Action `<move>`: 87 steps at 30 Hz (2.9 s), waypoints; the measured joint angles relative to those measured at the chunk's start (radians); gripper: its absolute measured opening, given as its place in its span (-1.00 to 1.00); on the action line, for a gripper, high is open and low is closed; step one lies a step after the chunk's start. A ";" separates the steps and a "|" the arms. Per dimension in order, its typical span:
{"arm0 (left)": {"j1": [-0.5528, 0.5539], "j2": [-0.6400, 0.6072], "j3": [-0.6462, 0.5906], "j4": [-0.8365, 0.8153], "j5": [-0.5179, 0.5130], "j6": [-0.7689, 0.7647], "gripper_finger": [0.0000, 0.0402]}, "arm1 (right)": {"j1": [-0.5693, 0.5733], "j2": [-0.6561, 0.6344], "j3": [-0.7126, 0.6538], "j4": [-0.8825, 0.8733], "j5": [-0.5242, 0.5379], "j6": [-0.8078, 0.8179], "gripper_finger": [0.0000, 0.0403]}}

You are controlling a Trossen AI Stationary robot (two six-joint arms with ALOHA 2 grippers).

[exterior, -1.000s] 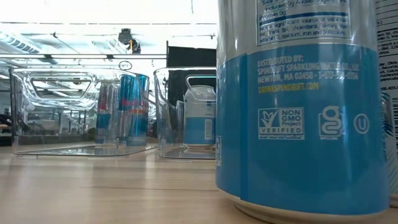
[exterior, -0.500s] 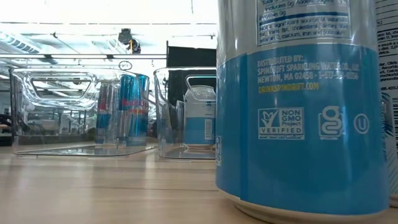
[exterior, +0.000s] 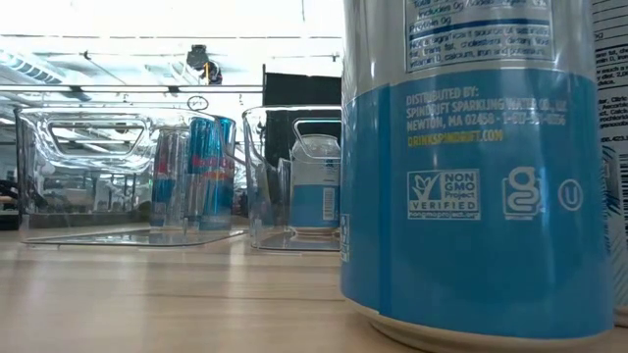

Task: Sort soda cans
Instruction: Put the left blue-white soda can into the middle transparent bin

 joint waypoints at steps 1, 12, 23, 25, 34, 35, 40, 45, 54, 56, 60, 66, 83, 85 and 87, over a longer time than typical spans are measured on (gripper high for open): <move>0.000 0.000 0.000 0.000 0.000 0.000 0.80 | 0.009 0.000 0.000 0.019 0.001 0.001 0.89; 0.000 0.000 0.000 0.000 -0.011 0.000 0.80 | 0.073 0.034 0.000 0.071 0.044 -0.058 0.89; 0.000 0.000 0.000 0.001 -0.011 0.000 0.80 | 0.091 0.097 -0.001 0.106 0.037 -0.086 0.89; 0.000 0.000 0.000 0.001 -0.011 0.000 0.80 | 0.091 0.106 0.000 0.095 0.036 -0.088 0.89; 0.000 0.000 0.000 0.001 -0.011 0.000 0.80 | 0.089 0.113 -0.002 0.041 0.038 -0.145 0.89; 0.000 0.000 0.000 0.001 -0.011 0.000 0.80 | 0.087 0.113 -0.002 0.037 0.046 -0.157 0.89; 0.000 0.000 0.000 0.001 -0.011 0.000 0.80 | 0.083 0.118 0.001 0.035 0.059 -0.223 0.89; 0.000 0.000 0.000 0.001 -0.011 0.000 0.80 | 0.083 0.164 0.000 0.033 0.000 -0.264 0.89; 0.000 0.000 0.000 0.000 -0.012 -0.001 0.80 | 0.080 0.175 0.002 0.023 0.026 -0.253 0.89; 0.000 0.000 0.000 0.001 -0.013 -0.001 0.80 | 0.079 0.175 0.002 0.023 0.025 -0.253 0.88; 0.000 0.000 0.000 0.000 -0.014 -0.001 0.80 | 0.077 0.174 0.001 0.025 0.025 -0.240 0.77; 0.000 0.000 0.000 0.000 -0.015 -0.001 0.80 | 0.075 0.174 0.009 0.016 0.025 -0.217 0.38; 0.000 0.000 0.000 0.000 -0.019 0.000 0.80 | 0.055 -0.011 0.009 -0.002 0.231 -0.130 0.44; 0.000 0.000 0.000 0.001 -0.019 0.000 0.80 | 0.049 -0.045 0.010 0.001 0.314 -0.129 0.44; 0.000 0.000 0.000 0.000 -0.019 0.000 0.80 | 0.036 -0.065 0.010 0.004 0.378 -0.126 0.44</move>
